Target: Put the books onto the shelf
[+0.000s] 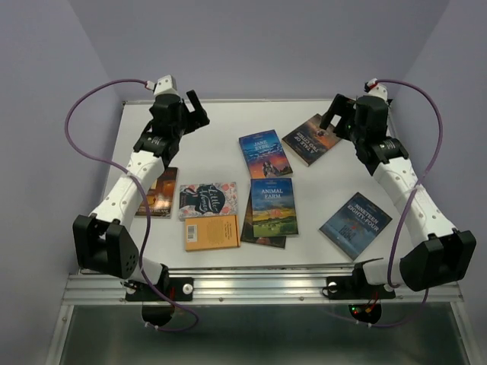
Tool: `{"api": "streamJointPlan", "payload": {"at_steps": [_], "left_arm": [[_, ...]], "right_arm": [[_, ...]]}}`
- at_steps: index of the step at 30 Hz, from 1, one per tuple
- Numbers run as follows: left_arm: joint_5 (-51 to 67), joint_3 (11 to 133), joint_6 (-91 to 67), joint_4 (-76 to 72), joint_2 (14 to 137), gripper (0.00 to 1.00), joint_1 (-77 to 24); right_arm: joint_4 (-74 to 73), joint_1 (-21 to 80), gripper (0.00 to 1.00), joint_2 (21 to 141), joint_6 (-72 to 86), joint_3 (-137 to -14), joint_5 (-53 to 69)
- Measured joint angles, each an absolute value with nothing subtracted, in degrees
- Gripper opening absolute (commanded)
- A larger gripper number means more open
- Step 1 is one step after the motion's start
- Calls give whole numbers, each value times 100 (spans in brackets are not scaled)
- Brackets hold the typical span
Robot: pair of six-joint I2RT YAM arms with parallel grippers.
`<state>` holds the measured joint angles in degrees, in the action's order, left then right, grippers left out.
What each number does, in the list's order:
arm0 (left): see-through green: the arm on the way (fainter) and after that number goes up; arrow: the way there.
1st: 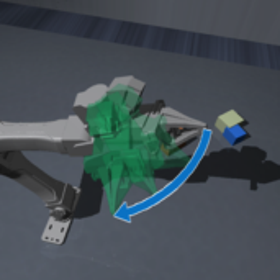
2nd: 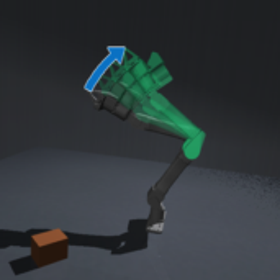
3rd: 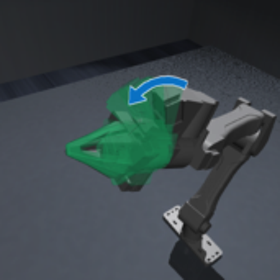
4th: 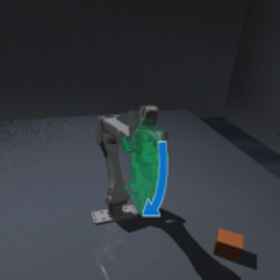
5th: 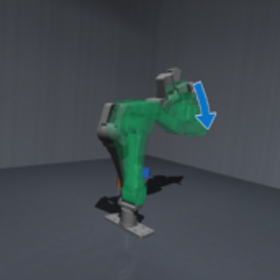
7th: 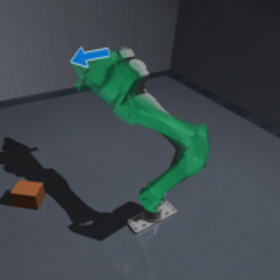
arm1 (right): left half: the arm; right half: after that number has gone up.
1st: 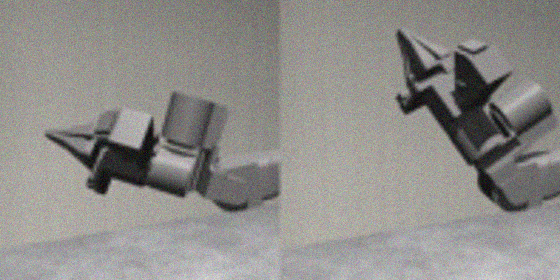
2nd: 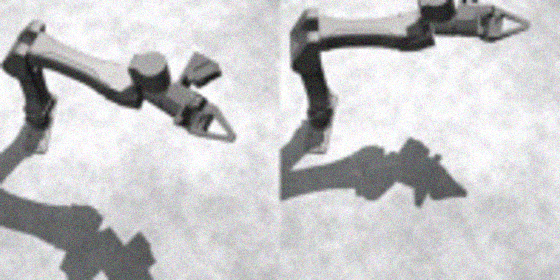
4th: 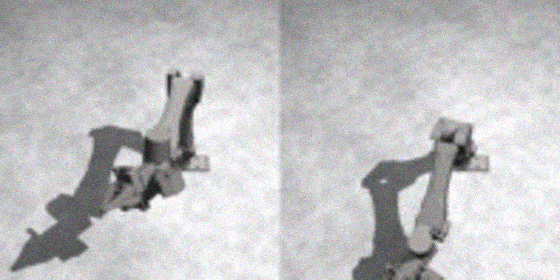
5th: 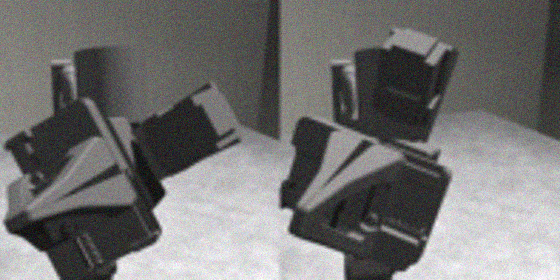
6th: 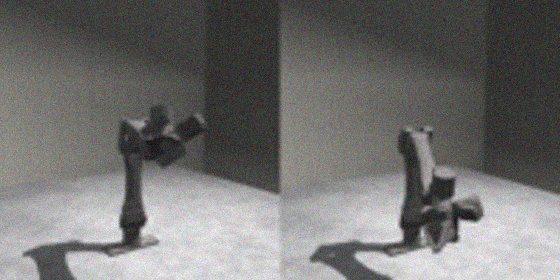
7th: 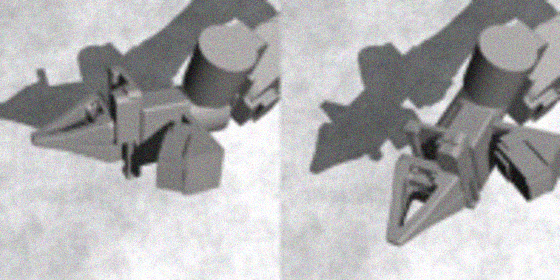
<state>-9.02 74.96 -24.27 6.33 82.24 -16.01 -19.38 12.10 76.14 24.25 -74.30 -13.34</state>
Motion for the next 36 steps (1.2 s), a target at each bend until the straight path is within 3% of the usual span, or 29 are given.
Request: {"api": "streamJointPlan", "payload": {"at_steps": [7, 13, 19, 21, 24, 25, 27, 32, 36], "left_arm": [[60, 7496, -2499, 478, 8611, 99, -1603], [864, 7830, -2600, 340, 9793, 99, -1789], [1247, 8368, -2641, 467, 11128, 90, -2099], [1275, 8510, -2650, 508, 11408, 80, -2176], [1400, 8726, -2652, 582, 11705, 75, -2255], [1457, 8829, -2665, 589, 11828, 74, -2270], [1487, 8982, -2665, 596, 12011, 70, -2283], [1350, 9078, -2580, 718, 12206, 65, -2316], [1256, 9166, -2554, 827, 12328, 60, -2316]], "right_arm": [[-1876, 1208, 100, 7957, 2193, -7415, -381], [-1730, 1269, 100, 8945, 1940, -7365, 550], [-1564, 1457, 100, 10132, 1796, -7356, 993], [-1455, 1487, 100, 10414, 1758, -7321, 1173], [-1227, 1538, 99, 10661, 1747, -7255, 1417], [-1144, 1546, 98, 10744, 1752, -7253, 1476], [-1020, 1546, 86, 10844, 1756, -7253, 1527], [-790, 1546, 78, 11181, 1796, -7253, 1704], [-602, 1581, 64, 11281, 1828, -7253, 1835]]}}
